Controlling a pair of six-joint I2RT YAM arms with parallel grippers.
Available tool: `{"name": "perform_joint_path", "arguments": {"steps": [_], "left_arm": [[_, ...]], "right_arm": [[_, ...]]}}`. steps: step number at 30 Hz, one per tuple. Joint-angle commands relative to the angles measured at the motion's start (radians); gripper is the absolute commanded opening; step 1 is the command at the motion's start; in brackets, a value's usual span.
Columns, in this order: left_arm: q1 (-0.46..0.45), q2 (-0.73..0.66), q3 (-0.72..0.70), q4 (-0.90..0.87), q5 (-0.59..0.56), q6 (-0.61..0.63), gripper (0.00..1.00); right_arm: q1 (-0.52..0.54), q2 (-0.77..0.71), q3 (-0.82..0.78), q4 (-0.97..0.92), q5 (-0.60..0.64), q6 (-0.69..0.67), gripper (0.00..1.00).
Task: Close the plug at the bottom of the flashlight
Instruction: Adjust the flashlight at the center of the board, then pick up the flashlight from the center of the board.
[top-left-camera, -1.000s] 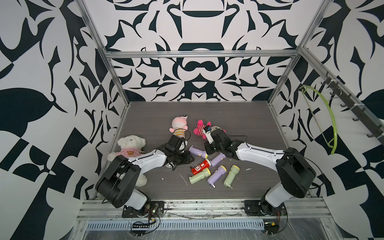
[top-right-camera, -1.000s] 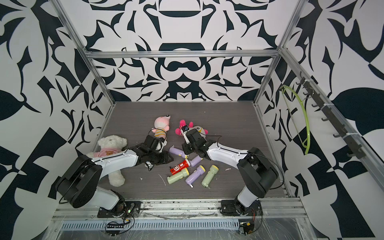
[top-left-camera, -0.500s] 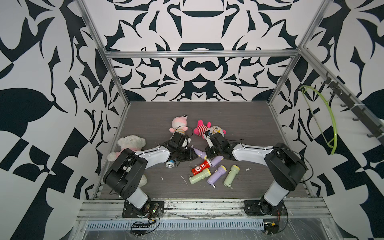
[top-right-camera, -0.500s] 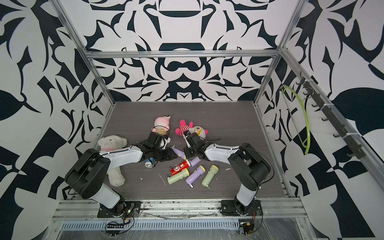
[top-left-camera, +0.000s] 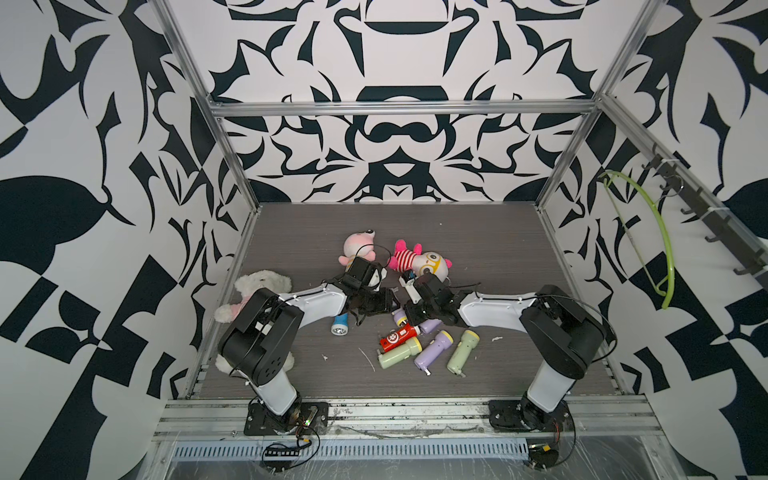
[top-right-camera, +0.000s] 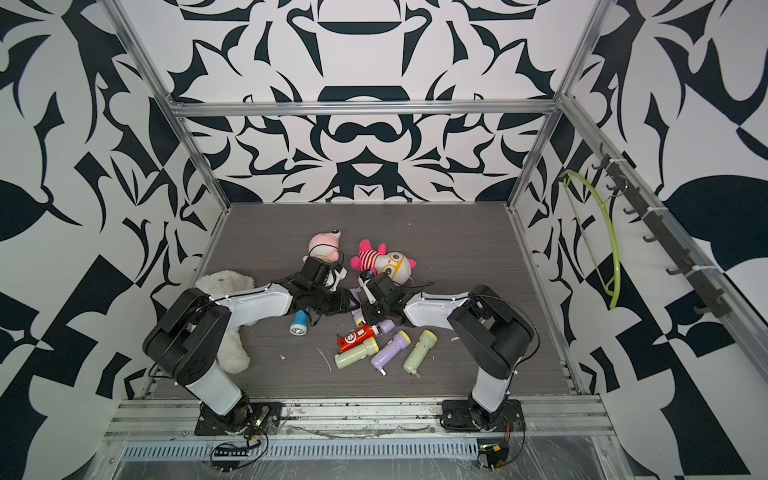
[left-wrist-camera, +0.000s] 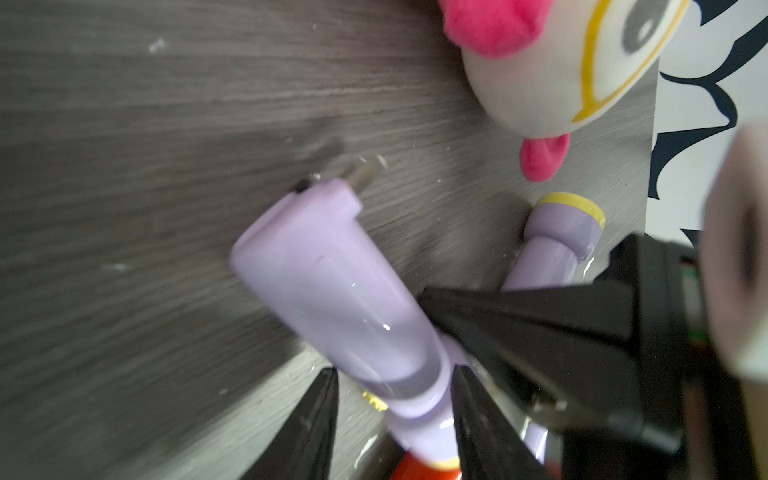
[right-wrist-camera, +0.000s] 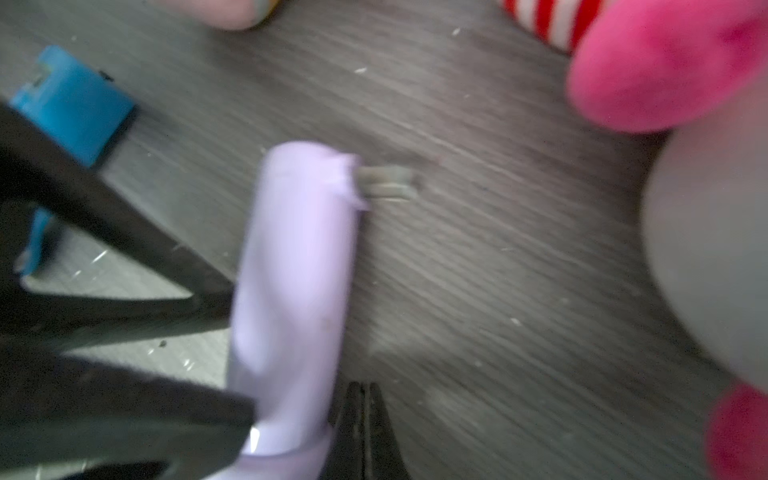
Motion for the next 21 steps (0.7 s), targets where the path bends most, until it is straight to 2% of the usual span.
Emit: {"name": "perform_joint_path", "arguments": {"steps": [1,9,21], "left_arm": [[-0.001,0.026,0.026,-0.024,0.008,0.023,0.48],[0.000,0.047,0.078,-0.126,-0.042,0.067,0.48],[-0.011,0.115,0.217,-0.245,-0.099,0.103,0.49]], "right_arm": [[0.019,-0.002,0.015,0.039,-0.041,0.025,0.00],[0.019,-0.074,-0.004,0.026,-0.037,0.023,0.00],[0.000,-0.353,-0.057,-0.113,0.093,-0.039,0.00]]}}
